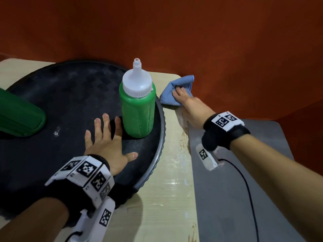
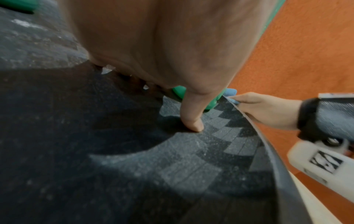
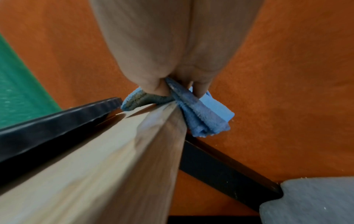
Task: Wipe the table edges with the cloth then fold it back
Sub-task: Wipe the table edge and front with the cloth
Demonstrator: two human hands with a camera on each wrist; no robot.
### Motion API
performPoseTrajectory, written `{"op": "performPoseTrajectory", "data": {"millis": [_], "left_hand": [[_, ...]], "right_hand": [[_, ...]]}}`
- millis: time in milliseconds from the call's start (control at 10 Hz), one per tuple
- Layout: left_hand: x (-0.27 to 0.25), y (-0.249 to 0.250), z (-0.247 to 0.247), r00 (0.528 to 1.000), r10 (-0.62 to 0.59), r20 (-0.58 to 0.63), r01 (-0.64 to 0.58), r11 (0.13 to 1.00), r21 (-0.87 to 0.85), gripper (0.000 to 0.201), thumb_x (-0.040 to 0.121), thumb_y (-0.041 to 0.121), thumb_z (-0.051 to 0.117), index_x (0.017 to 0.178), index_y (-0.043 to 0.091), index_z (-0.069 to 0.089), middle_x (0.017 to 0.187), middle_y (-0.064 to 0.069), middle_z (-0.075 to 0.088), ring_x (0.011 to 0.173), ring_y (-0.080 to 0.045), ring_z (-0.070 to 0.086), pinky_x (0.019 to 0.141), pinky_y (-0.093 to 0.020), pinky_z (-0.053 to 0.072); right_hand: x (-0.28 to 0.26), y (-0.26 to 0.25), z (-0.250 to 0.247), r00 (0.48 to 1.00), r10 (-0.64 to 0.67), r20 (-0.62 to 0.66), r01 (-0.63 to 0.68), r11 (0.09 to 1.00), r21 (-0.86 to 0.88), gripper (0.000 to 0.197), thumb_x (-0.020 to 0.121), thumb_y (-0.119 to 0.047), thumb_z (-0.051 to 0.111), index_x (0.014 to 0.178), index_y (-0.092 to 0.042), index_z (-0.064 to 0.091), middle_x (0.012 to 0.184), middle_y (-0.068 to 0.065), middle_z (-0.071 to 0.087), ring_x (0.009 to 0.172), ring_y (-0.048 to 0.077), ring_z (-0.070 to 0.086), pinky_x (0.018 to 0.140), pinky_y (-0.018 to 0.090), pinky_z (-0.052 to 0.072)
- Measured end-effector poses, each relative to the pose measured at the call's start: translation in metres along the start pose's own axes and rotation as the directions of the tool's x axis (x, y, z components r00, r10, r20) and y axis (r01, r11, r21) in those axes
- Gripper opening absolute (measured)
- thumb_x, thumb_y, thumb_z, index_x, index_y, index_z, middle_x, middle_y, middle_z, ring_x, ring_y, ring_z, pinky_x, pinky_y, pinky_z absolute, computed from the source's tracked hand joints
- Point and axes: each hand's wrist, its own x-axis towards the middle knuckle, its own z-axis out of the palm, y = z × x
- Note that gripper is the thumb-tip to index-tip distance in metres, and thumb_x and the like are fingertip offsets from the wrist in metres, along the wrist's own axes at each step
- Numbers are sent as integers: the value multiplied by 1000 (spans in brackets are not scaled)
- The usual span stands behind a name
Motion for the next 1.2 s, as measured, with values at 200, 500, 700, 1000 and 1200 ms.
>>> {"op": "performPoseTrajectory", "data": {"millis": [200,500,700,1000,1200], "left_hand": [[1,-1,2,1000,-1,-3,1,1000,5,107,83,67,46,147,21,-26,149,-9,-41,141,-28,-32,118,-48,-10],[2,-1,3,1000,-3,-17,3,1000,8,107,82,68,46,147,22,-25,150,-9,-39,141,-27,-31,118,-48,-9],[2,0,2,1000,1,-15,-1,1000,14,107,81,69,46,148,22,-24,151,-9,-38,142,-27,-30,118,-48,-9],[2,-1,2,1000,-7,-13,7,1000,21,108,81,68,47,147,21,-25,151,-9,-38,142,-28,-30,118,-48,-9],[2,0,1,1000,-13,-9,13,1000,24,107,82,68,47,148,21,-24,151,-10,-38,142,-28,-30,118,-48,-9]], "right_hand": [[-32,5,12,999,-46,6,46,996,81,58,94,3,39,148,-9,20,159,7,13,147,18,9,116,24,10],[-38,7,15,998,-47,30,44,995,84,57,94,1,39,148,-9,23,158,9,19,146,21,17,117,37,22],[-25,5,4,1000,6,-20,-5,997,74,56,93,3,37,147,-7,24,158,12,18,146,26,18,117,34,17],[-36,3,11,1000,-19,-13,20,996,91,52,92,0,40,143,-7,32,152,14,31,137,36,34,107,51,35],[-52,5,18,1000,-23,4,22,994,103,54,93,-2,41,144,-12,30,153,10,29,138,33,33,106,52,37]]}}
